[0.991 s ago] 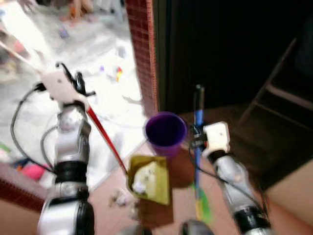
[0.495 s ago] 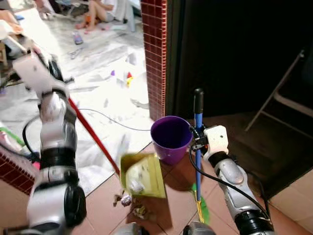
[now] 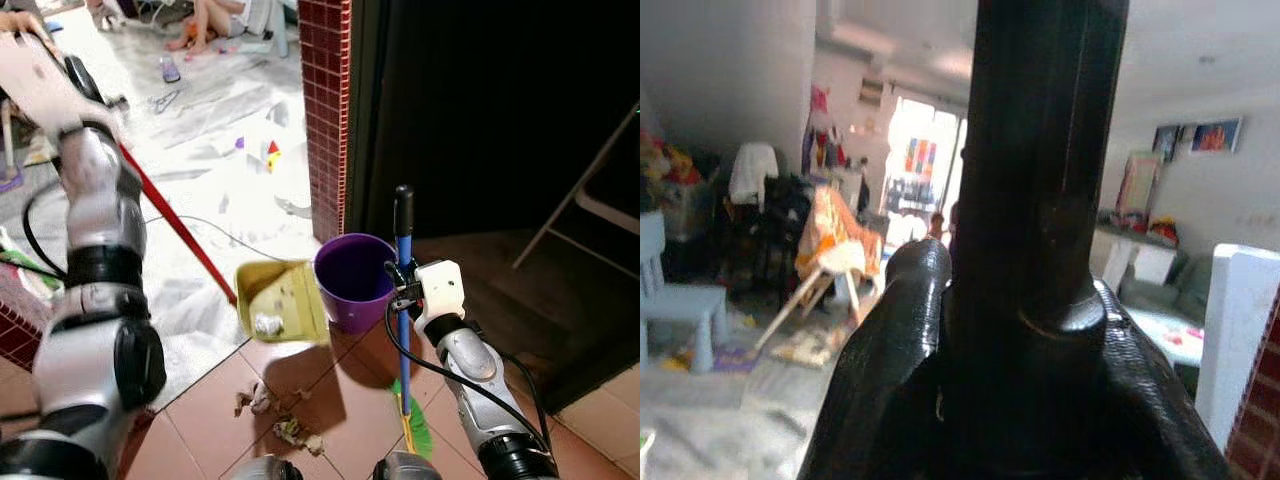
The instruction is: Sweep floor
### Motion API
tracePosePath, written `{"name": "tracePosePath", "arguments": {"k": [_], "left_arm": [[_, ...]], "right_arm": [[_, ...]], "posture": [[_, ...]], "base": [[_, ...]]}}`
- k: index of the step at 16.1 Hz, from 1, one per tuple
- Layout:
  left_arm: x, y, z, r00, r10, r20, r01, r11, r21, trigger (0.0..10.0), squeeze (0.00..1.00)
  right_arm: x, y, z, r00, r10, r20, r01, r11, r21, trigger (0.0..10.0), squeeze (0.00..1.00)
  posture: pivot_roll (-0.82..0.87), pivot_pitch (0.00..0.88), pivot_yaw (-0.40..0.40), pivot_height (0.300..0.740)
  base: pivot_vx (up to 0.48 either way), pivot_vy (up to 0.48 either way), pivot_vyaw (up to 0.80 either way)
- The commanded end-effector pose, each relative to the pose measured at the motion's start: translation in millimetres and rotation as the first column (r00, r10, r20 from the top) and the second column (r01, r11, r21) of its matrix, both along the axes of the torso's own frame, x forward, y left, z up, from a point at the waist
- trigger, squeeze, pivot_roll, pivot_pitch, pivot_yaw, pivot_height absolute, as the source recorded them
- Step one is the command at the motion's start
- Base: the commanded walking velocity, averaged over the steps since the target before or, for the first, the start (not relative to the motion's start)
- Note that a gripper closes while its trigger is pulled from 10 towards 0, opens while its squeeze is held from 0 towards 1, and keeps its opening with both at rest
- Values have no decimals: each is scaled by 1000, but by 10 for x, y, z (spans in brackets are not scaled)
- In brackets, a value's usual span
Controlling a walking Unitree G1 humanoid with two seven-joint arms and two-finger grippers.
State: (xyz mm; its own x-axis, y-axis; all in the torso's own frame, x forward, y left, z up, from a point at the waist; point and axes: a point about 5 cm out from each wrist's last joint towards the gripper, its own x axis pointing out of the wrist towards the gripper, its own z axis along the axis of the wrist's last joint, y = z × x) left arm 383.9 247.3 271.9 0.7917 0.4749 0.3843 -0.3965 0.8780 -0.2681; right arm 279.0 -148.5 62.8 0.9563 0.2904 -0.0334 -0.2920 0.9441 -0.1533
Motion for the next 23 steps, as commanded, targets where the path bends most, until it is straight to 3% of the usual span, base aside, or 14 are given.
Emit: {"name": "tracePosePath", "arguments": {"k": [1, 6, 9, 11, 14, 17, 23], "left_arm": [[-29, 56, 315, 992, 32, 122, -30, 999, -19, 10000, 0], [83, -116, 482, 988, -8, 157, 18, 998, -63, 10000, 0], [169, -304, 458, 992, -26, 124, 36, 996, -77, 10000, 0], [226, -531, 438, 988, -107, 114, 114, 992, -59, 10000, 0], [258, -685, 431, 978, -170, 124, 177, 983, -49, 10000, 0], [263, -704, 438, 976, -173, 132, 182, 982, -56, 10000, 0], [262, -642, 458, 978, -147, 146, 160, 984, -82, 10000, 0]], "right_arm": [[45, 29, 99, 999, 0, 41, -1, 1000, 9, 10000, 0], [28, 70, 95, 999, 0, 43, -1, 1000, 17, 10000, 0], [-20, 44, 93, 998, -30, 47, 29, 999, 29, 10000, 0], [-85, 8, 83, 998, -53, 42, 51, 997, 50, 10000, 0], [-128, -36, 80, 997, -71, 44, 69, 996, 52, 10000, 0], [-141, -34, 94, 997, -70, 45, 68, 996, 53, 10000, 0], [-124, -27, 112, 997, -55, 44, 53, 997, 47, 10000, 0]], "posture": [[-166, 0, 124, 740], [-181, 0, 141, 740], [-206, 0, 165, 740], [-230, 0, 189, 740], [-240, 0, 197, 740], [-237, 0, 193, 740], [-237, 0, 180, 740]], "base": [[0, 0, 0], [0, 0, 0], [0, 0, 0], [0, 0, 0], [0, 0, -533], [251, 0, -663], [326, 0, 0]]}}
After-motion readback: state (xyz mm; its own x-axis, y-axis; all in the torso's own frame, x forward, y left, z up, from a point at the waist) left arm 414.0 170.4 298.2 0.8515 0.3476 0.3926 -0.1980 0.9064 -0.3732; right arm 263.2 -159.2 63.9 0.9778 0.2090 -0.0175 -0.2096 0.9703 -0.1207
